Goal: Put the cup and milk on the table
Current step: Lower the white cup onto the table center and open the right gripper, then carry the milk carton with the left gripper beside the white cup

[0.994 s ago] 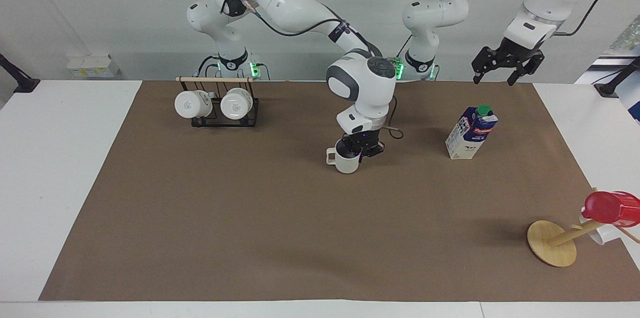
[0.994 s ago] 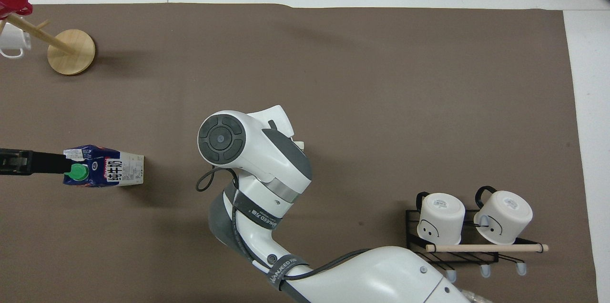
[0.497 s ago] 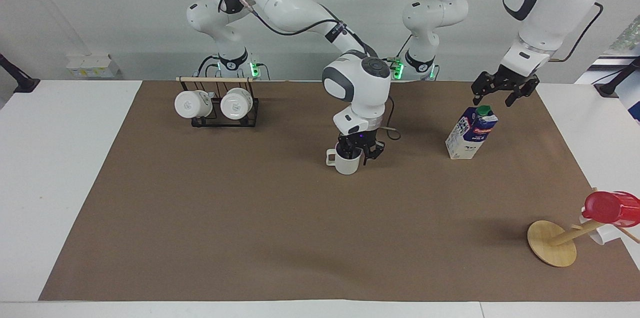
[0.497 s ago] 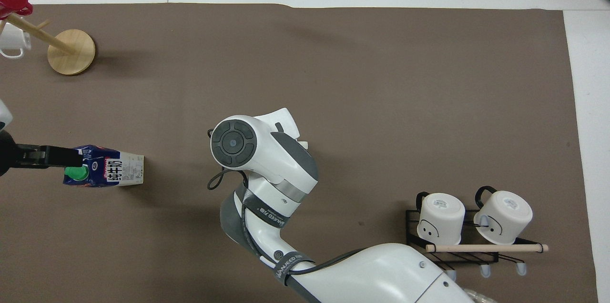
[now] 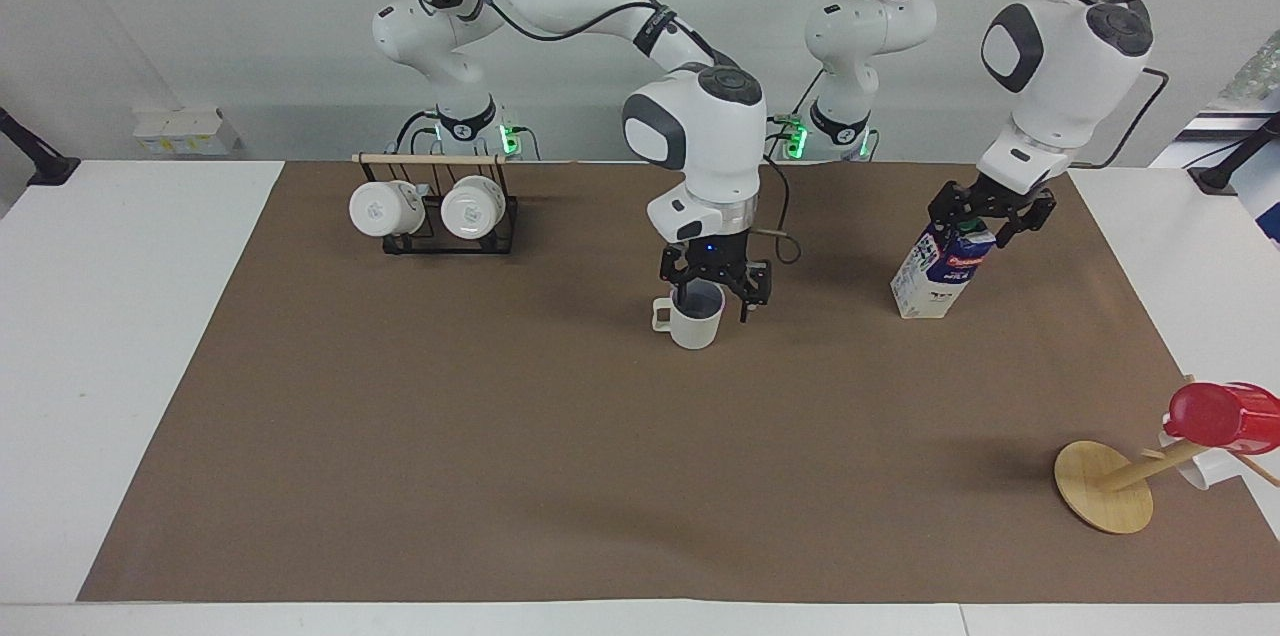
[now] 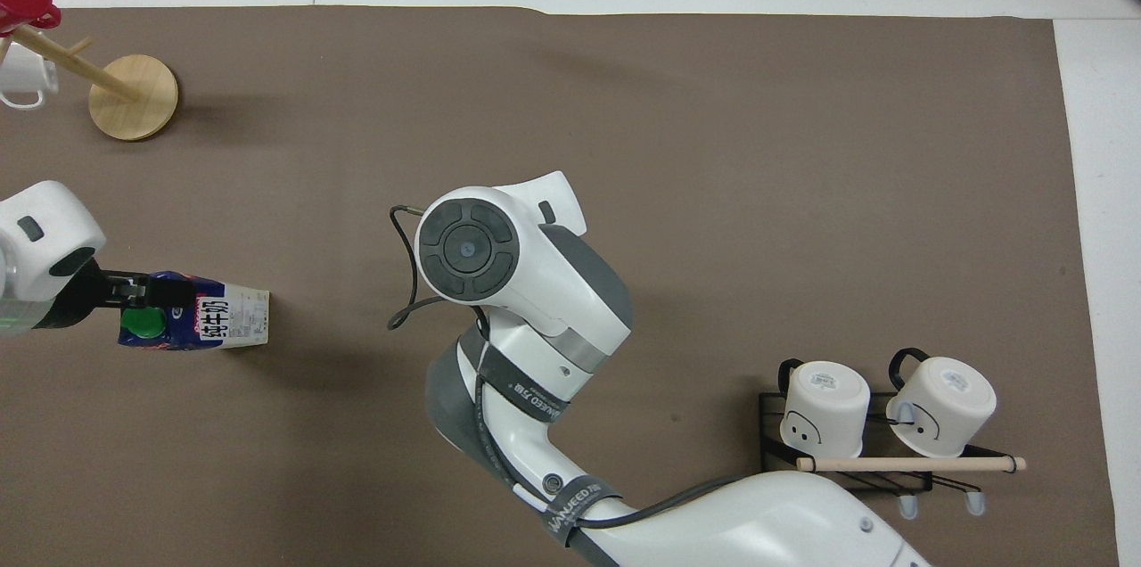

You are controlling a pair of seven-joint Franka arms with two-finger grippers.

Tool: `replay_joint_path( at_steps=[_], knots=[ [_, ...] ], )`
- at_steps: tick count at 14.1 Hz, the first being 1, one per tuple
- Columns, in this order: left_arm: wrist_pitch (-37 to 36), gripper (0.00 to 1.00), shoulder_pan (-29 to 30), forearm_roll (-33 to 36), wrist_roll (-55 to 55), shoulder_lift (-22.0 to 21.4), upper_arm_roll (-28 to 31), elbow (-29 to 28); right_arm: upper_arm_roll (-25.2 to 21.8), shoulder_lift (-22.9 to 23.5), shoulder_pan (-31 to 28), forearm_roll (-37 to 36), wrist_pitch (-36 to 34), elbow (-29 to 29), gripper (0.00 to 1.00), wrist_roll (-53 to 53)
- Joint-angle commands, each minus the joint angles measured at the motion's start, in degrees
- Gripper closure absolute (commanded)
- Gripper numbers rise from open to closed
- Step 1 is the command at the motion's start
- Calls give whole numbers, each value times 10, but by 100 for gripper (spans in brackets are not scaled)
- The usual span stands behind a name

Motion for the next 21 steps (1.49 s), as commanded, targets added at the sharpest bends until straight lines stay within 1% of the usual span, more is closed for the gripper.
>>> replay_joint_path(
  at_steps=[1,2,4,6,8,9,11,14,15,17,19,21],
  knots=[
    [20,0,9,0,29,-4,-6,-17,5,-65,-27,9,-56,-21,0,-24],
    [19,8,9,0,32,-4,-6,-17,5,-85,-45,14,-71,-27,0,-41],
    [16,28,9,0,36,-4,-5,-17,5,-121,-76,22,-90,-45,0,-68],
    [15,43,10,0,37,-4,-6,-17,5,-154,-112,23,-126,-60,0,-106],
    [12,54,10,0,36,-4,-5,-15,6,-190,-148,23,-140,-82,0,-149],
    [10,56,10,0,35,-4,-6,-14,6,-210,-167,25,-140,-99,0,-177],
    [7,58,8,0,28,0,-6,-6,5,-248,-207,51,-140,-130,0,-241],
    [-33,60,-12,-1,-39,17,-13,42,5,-278,-267,61,-171,-139,0,-322],
    [-49,60,-36,-1,-73,25,-13,62,5,-285,-283,65,-176,-139,0,-343],
    [-55,60,-89,-1,-154,43,-13,89,5,-291,-315,83,-193,-134,0,-386],
    [-43,61,-142,-3,-224,49,-13,99,2,-292,-339,97,-203,-130,0,-429],
    [-19,60,-176,-8,-261,51,-14,100,2,-284,-353,97,-207,-113,0,-447]
  ],
)
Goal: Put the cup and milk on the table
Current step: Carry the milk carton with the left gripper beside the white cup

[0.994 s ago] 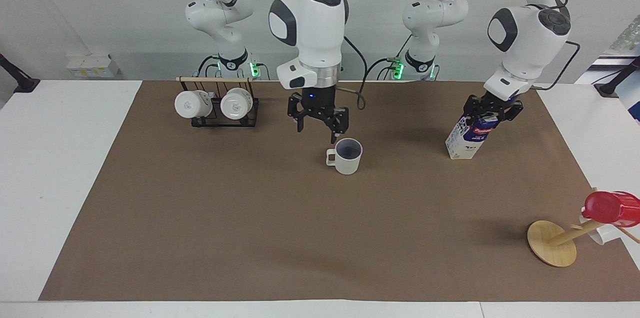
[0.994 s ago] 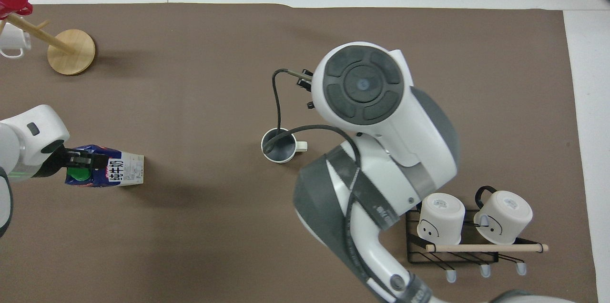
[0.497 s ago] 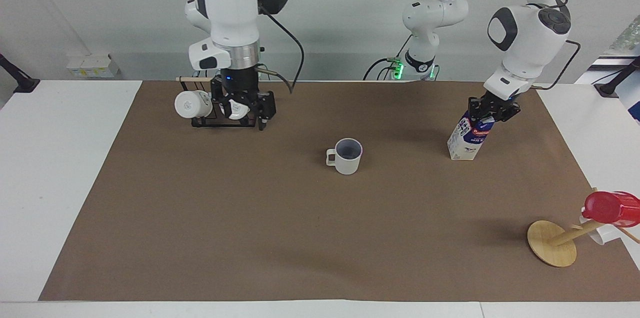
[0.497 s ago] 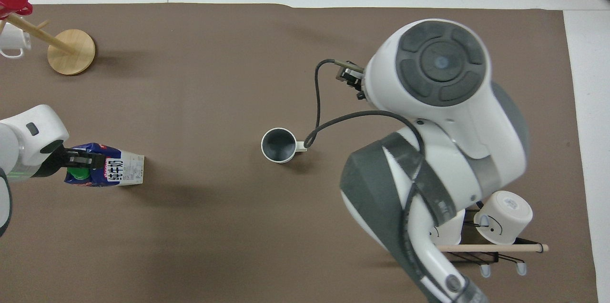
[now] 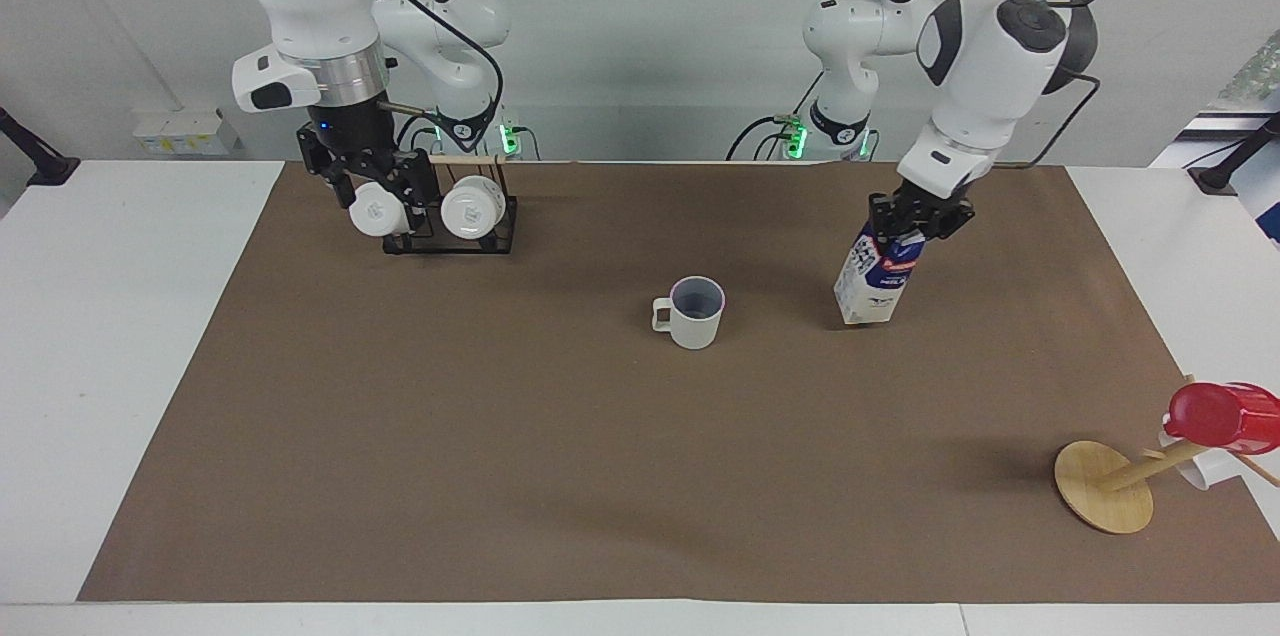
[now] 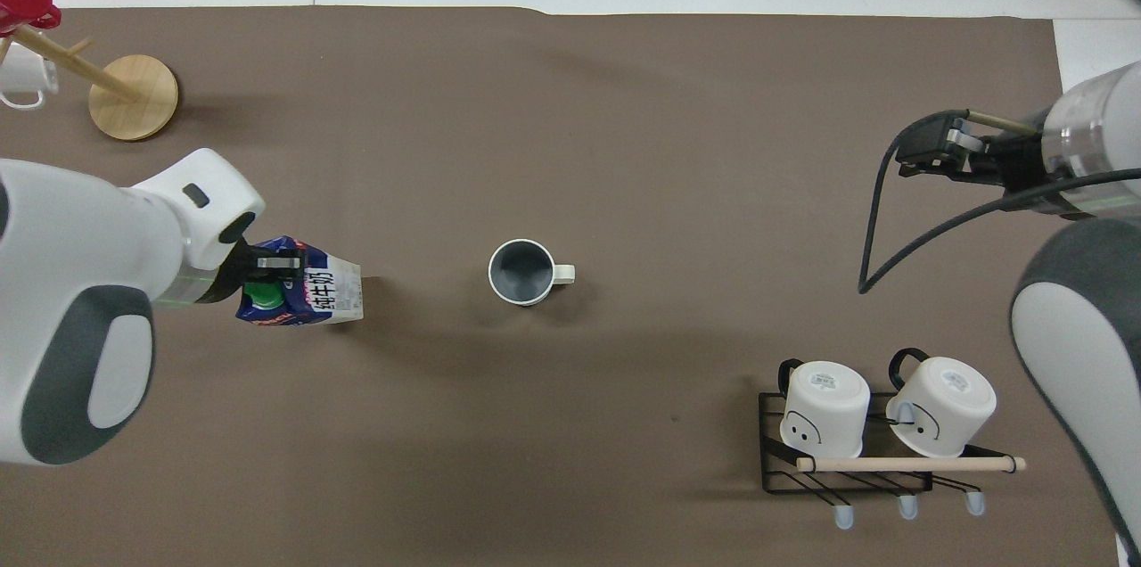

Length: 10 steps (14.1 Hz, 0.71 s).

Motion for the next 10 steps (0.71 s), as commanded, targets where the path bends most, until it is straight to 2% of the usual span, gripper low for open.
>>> replay_joint_path(
  at_steps=[1,4,7,10],
  knots=[
    [21,60,-42,-8,-46,20,8,13,4,2,-17,16,-11,21,0,-27],
    [59,60,-63,-8,-73,42,8,12,4,20,-23,17,-45,59,0,-51],
    [82,60,-81,-8,-80,71,8,11,3,23,-26,17,-65,64,0,-64],
    [83,60,-81,-8,-79,72,8,11,4,17,-22,16,-70,58,0,-71]
  ],
)
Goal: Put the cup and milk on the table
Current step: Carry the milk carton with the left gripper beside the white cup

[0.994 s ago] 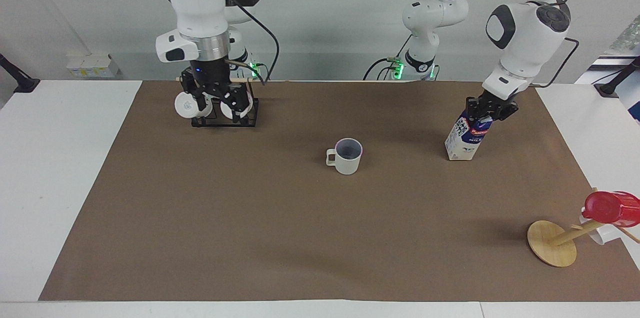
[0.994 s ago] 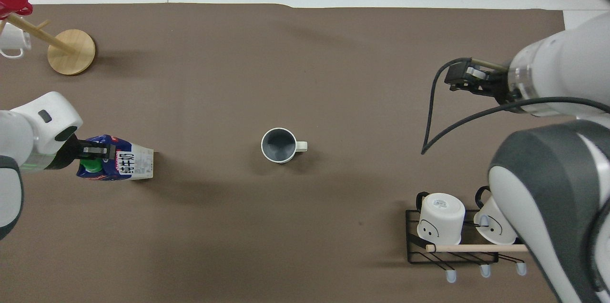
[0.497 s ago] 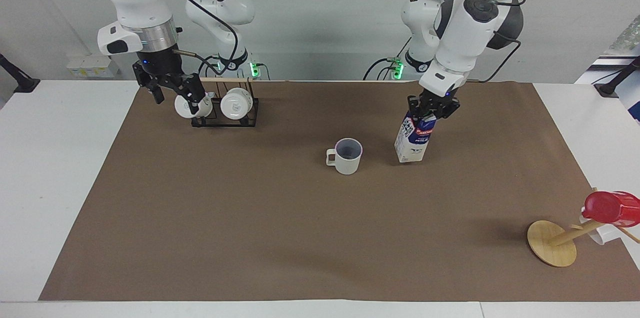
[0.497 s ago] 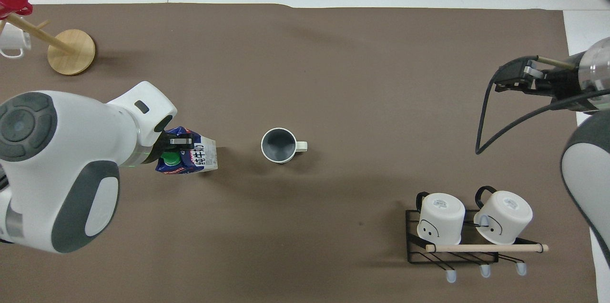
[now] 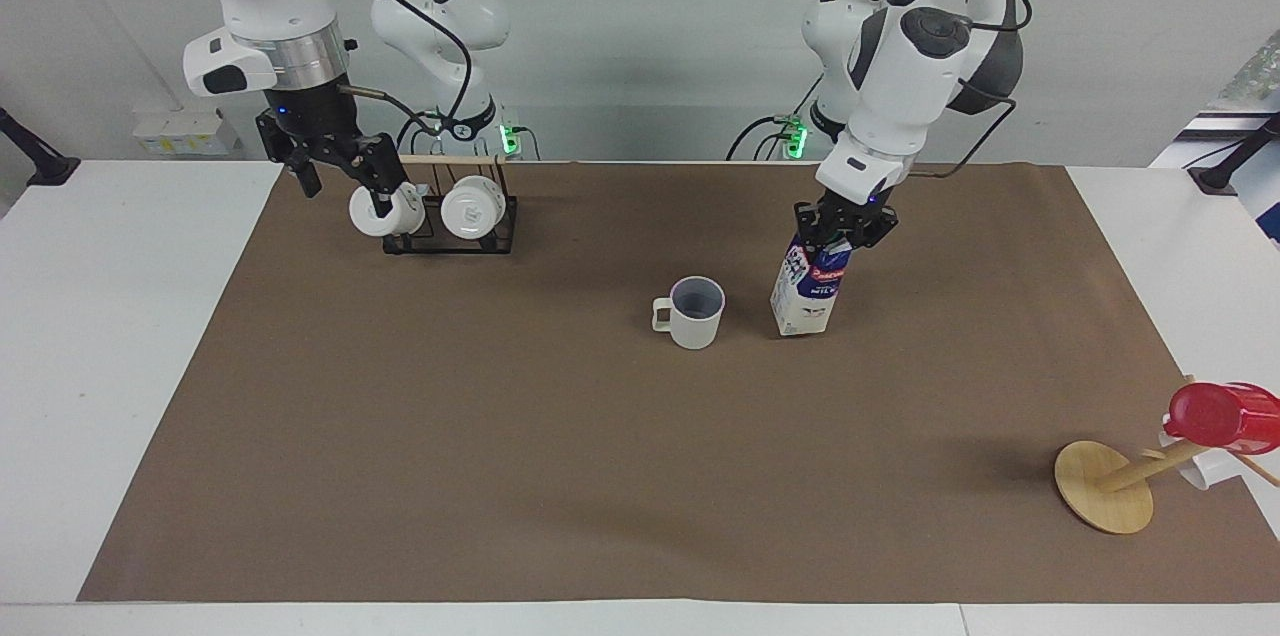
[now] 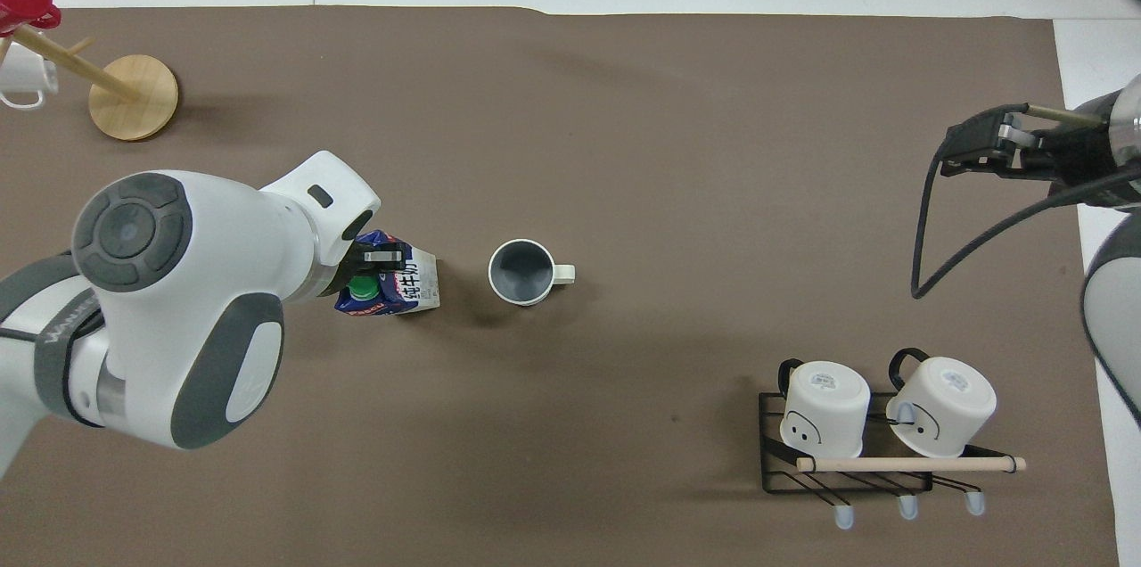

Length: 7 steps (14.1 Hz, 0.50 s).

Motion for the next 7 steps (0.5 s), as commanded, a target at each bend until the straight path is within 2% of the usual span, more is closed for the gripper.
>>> replay_joint_path(
  at_steps=[1,2,3,5,7],
  knots=[
    [3,50,-11,-8,-5,5,9,5,5,2,-4,15,-23,10,0,-38],
    [3,14,-9,-8,-6,5,9,6,5,2,-4,15,-23,10,0,-47],
    [2,0,-7,-8,-1,5,9,9,5,2,-4,16,-23,10,0,-48],
    [-35,0,-1,-7,1,-9,10,36,5,2,-4,16,-24,9,0,-49],
    [-156,0,6,-3,6,-15,16,118,5,2,-2,16,-22,9,0,-49]
  ],
)
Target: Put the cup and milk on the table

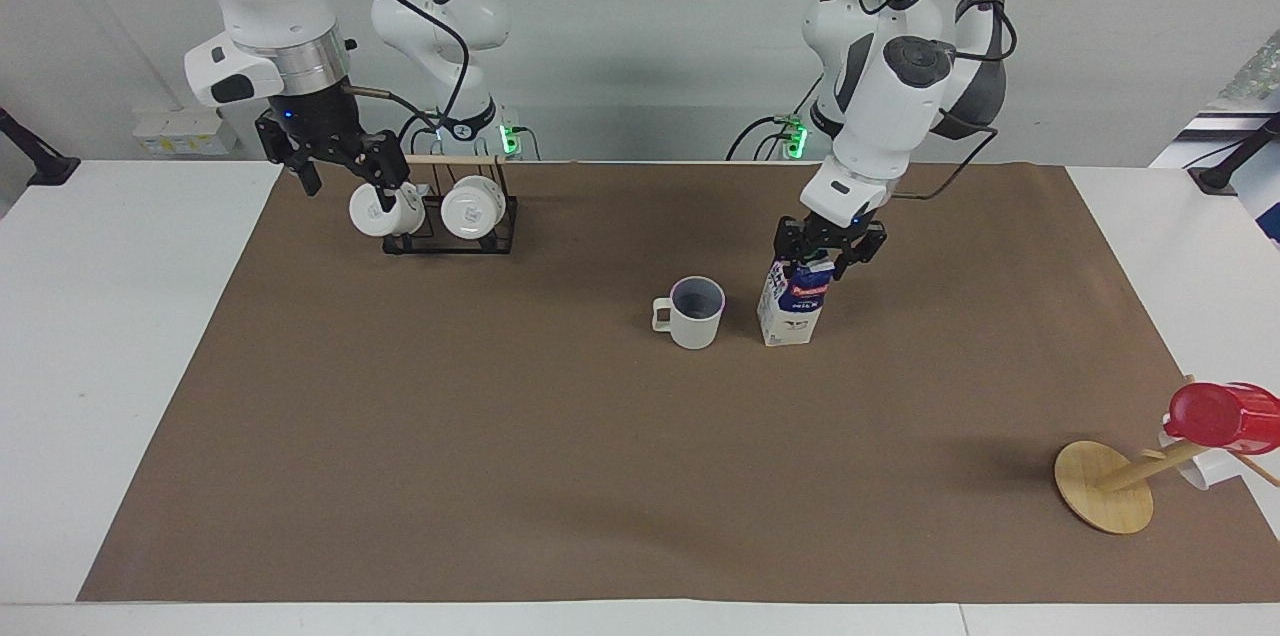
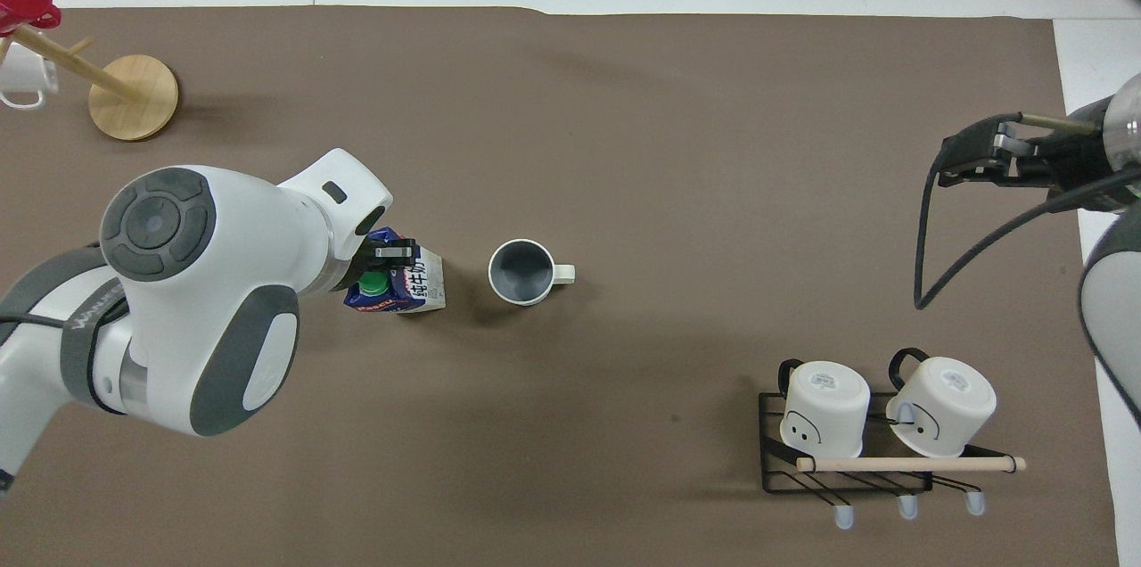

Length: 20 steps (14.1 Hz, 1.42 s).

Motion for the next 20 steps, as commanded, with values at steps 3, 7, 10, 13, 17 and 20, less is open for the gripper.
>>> replay_joint_path(
  at_steps=[3,7,10,13,17,20],
  knots=[
    [-248,0,46,-1,65,-15,12,179,3,2,-3,15,-7,9,0,-16],
    [-353,0,132,0,166,-46,14,215,3,2,-4,15,-6,9,0,-14],
    [-371,0,170,0,190,-62,11,213,3,2,-6,15,-7,9,0,-14],
    [-371,0,177,0,189,-61,12,214,3,2,-9,15,-8,9,0,-13],
    [-371,0,184,1,187,-62,11,214,3,2,-10,15,-8,9,0,-13],
    [-370,0,187,1,189,-61,11,214,3,3,-10,15,-8,9,0,-13]
  ],
)
